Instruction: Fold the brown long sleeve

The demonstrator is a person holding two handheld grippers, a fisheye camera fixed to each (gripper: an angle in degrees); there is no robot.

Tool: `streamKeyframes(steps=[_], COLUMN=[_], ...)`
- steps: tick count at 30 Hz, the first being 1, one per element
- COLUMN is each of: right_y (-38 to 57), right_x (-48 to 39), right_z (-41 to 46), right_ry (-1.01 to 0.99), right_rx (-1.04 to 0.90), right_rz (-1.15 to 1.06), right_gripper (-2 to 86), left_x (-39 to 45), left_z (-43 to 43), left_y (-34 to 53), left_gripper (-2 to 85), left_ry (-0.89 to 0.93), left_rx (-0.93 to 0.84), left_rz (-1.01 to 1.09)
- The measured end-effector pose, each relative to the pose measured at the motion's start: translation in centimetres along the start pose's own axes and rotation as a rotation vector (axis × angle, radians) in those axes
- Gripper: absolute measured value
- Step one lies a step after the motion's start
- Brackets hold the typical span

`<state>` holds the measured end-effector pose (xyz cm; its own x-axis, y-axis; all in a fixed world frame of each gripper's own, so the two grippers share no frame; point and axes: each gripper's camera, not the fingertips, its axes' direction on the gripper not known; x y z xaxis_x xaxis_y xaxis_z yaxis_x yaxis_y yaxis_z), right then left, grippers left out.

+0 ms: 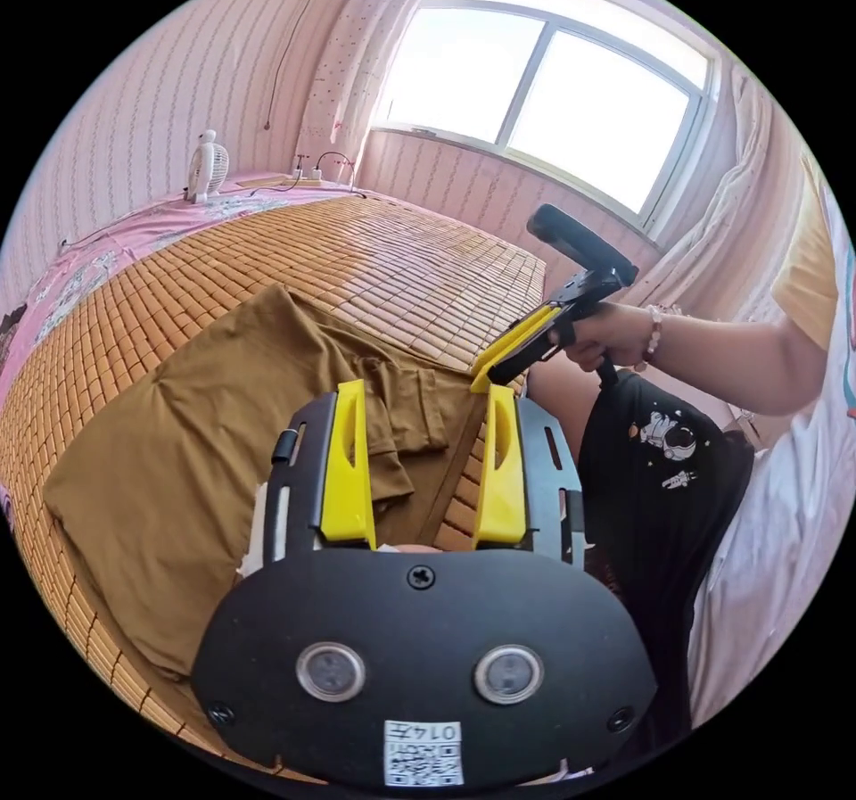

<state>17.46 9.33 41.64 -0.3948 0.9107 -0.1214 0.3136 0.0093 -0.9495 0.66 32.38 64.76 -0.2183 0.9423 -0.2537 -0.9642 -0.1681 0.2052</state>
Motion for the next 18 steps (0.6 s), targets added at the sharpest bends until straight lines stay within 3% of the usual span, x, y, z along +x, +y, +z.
streamKeyframes(steps=[2,7,9,15,18], right_y=[1.0,2.2,2.5,2.9,3.2], right_x=[0.7,1.9,2.3,5.2,5.4], right_z=[-0.4,-2.9,-4.2,-7.0,-7.1], right_ry=[0.016,-0.161,-0.106,-0.32,-0.449], right_rx=[0.04,0.093,0.131,0.264,0.271], right_rz=[0.027,-0.006,0.005,0.022,-0.003], right_gripper=[2.8,0.9,0.7,0.6,0.8], left_x=[0.6,1.0,0.9,1.9,1.8], left_z=[1.5,4.5,5.0,7.4,8.1], left_y=[-0.7,-1.9,-2.3,-3.1,-3.0], left_gripper=[20.8,22.5,22.6,24.8,20.4], left_ry=[-0.02,-0.014,-0.003,-0.029,-0.035], left_rx=[-0.022,-0.105,-0.091,-0.181,-0.198], left_rz=[0.026,0.061,0.056,0.114,0.087])
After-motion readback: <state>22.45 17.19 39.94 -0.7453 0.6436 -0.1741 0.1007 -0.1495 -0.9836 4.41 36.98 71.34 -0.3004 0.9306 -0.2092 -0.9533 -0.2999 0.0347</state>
